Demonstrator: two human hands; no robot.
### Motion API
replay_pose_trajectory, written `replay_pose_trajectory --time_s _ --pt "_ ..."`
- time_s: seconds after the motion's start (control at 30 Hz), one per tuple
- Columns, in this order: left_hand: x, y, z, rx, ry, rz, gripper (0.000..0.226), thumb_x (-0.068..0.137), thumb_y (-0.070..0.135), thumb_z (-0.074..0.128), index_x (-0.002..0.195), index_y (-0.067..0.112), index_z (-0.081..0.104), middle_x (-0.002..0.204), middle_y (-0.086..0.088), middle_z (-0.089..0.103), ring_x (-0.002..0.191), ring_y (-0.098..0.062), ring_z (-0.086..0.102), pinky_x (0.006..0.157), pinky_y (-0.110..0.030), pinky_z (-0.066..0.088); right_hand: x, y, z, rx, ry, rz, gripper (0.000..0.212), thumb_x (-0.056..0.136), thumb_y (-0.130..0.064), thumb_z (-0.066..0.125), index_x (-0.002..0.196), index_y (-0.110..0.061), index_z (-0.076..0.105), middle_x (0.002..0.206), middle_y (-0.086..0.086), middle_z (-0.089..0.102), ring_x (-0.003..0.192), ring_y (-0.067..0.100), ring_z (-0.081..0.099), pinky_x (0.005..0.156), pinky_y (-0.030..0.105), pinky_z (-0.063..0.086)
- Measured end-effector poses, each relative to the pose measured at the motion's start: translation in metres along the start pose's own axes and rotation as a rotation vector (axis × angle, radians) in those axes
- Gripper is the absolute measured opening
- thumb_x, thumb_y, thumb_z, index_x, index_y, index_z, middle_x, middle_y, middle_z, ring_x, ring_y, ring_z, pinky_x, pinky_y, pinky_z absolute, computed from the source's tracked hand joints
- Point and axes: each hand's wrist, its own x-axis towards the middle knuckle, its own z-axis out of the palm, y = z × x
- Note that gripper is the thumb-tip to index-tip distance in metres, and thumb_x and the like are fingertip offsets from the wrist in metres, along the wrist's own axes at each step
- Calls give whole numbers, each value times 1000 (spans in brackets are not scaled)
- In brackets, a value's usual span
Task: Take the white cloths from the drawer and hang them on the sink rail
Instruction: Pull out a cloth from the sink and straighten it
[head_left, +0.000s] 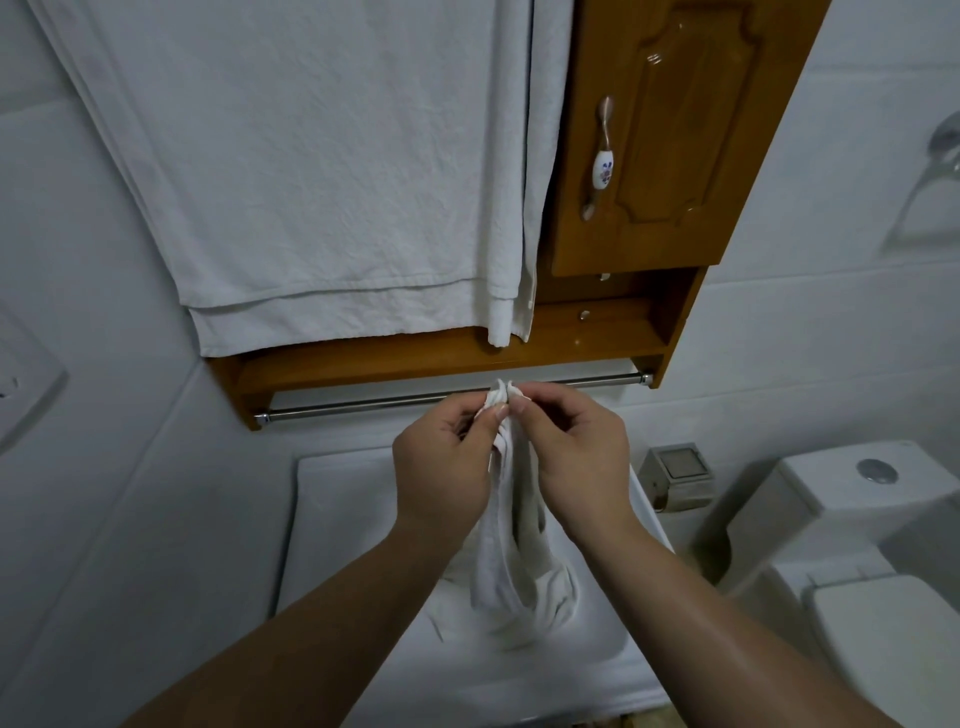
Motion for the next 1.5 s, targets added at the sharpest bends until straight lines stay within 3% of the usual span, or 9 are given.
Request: replay_pose_trajectory --time_s 0.33,0.47,0.57,0.8,0.9,1.0,1.13,1.3,1.5 --pt "0 1 -5 -50 -93 -55 22 84 26 74 106 26 74 91 12 75 87 -2 70 77 -22 57 3 5 -5 -211 -131 -83 27 94 -13 65 113 -28 75 104 -19 68 100 -8 60 86 8 48" --pt "3 2 -8 -80 -4 -107 7 88 30 70 83 34 73 76 2 74 72 -20 70 69 -42 59 2 6 0 -257 -176 -113 23 93 -17 68 111 -28 76 105 -18 70 100 -6 61 87 10 47" --pt "4 1 -9 -77 4 -96 13 91 32 65 85 40 73 78 8 75 76 -12 70 75 -42 59 3 4 1 -88 -173 -11 21 92 -14 69 107 -27 77 98 -14 75 94 -3 67 84 12 50" --pt "5 -4 -9 -292 0 -283 19 96 24 60 104 15 76 94 -3 76 92 -23 72 88 -49 57 10 7 6 270 -87 309 19 92 -3 64 101 -14 76 97 5 77 95 24 73 91 45 58" --pt "4 -1 -6 -297 0 -274 16 94 22 64 101 16 76 89 -2 76 88 -23 72 81 -40 60 12 7 6 234 39 269 17 91 -8 67 96 -21 77 93 3 76 92 21 73 89 42 59" --pt "3 3 -4 -261 20 -248 12 89 20 70 98 19 77 82 4 76 78 -9 72 68 -22 57 5 1 8 67 51 104 17 90 -14 70 91 -30 74 86 -8 74 84 3 69 77 19 56" --pt "4 4 -4 -249 58 -260 10 84 23 74 93 20 78 78 4 76 75 -10 70 69 -27 58 -2 -2 13 -60 -5 17 24 91 -18 71 90 -41 67 86 -20 70 86 -9 64 71 4 48" --pt "3 0 -7 -194 28 -228 11 86 25 72 95 22 78 78 3 75 74 -15 71 65 -26 60 -2 0 9 -119 -68 -20 34 93 -15 67 91 -49 67 92 -24 70 93 -8 64 80 6 49" --pt "5 -6 -14 -63 -27 -123 11 86 22 72 94 28 76 81 12 75 77 -6 70 69 -17 56 14 -6 -4 24 -229 84 25 91 -5 66 92 -27 78 93 -10 78 89 4 72 86 23 57"
